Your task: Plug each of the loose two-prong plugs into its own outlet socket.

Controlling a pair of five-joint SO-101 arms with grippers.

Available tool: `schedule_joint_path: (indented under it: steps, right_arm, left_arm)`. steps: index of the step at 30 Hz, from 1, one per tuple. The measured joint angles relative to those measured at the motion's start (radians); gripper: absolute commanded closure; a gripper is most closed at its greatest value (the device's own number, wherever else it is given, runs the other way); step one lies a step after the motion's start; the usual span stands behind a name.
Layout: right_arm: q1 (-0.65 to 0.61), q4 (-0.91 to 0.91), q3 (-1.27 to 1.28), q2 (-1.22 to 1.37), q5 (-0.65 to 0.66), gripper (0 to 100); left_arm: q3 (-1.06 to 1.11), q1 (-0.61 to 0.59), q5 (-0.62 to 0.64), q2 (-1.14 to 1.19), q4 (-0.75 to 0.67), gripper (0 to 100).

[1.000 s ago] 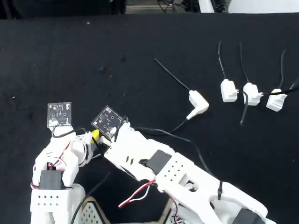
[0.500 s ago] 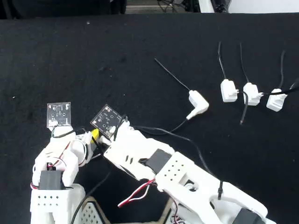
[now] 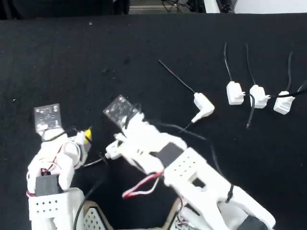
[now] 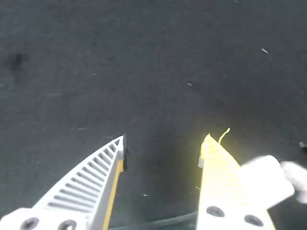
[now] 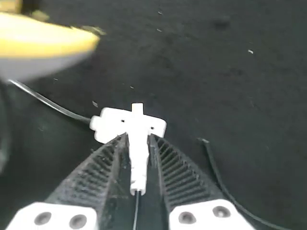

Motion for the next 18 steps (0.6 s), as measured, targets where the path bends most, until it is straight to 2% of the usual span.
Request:
schedule_joint_path:
  steps: [3, 11, 18]
  right_arm:
    - [0.049, 0.115, -0.097, 0.061, 0.046, 98.7]
    - [0.072, 0.506, -0.542, 0.391, 0.060, 98.8]
    - [0.078, 0.775, -0.908, 0.723, 0.060, 98.8]
  left_arm:
    - [0.000, -0.052, -0.006, 0.000, 0.000, 74]
    - [0.100, -0.086, -0.207, 0.000, 0.000, 74]
    - [0.146, -0.086, -0.230, 0.000, 0.000, 74]
